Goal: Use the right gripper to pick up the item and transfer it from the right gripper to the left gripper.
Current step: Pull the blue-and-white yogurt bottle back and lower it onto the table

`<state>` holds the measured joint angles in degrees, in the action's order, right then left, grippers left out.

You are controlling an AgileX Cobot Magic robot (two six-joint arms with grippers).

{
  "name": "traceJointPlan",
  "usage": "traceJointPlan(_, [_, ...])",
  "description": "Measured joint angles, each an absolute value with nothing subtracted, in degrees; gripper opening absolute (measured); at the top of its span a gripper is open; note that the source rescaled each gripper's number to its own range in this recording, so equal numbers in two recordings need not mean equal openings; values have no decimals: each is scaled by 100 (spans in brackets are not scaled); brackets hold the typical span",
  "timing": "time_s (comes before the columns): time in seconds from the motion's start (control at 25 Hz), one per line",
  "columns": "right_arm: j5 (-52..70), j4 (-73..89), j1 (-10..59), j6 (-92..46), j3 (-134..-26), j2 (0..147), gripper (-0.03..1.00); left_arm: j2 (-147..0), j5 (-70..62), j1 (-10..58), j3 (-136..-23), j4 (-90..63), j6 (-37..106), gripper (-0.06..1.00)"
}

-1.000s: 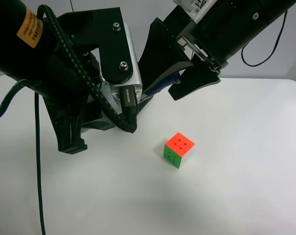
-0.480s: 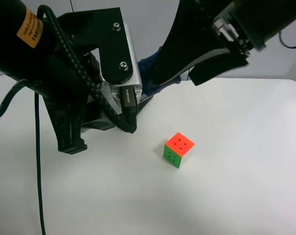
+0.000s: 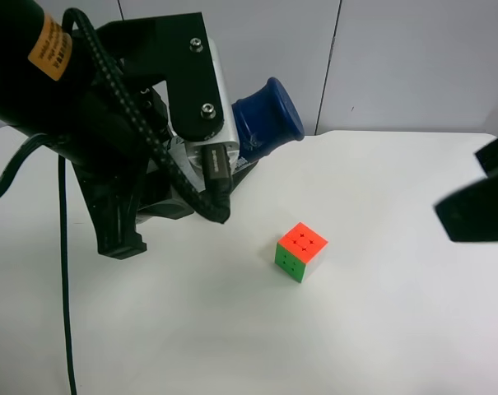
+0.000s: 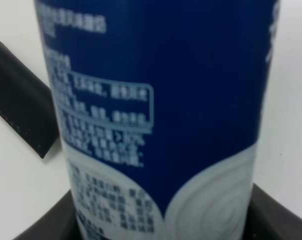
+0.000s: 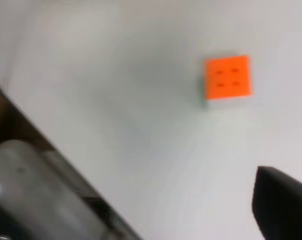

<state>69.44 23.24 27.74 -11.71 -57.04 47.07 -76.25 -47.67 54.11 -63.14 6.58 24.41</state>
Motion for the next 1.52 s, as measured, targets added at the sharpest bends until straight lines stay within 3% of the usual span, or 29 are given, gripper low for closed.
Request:
traceJointPlan(0.44, [6941,992,2774,-1157,-4166,2159,100,-7625,-4762,5411,-6314,658,2441,0])
traceJointPlan(0.72, [6131,944,2774,-1111,-3179,973,100,-7625,-4762,5411,-6314,658,2441,0])
traceJointPlan(1.52, [6156,704,2774,-817,-2834,667,100,-7625,-4762,5411,-6314,642,2441,0])
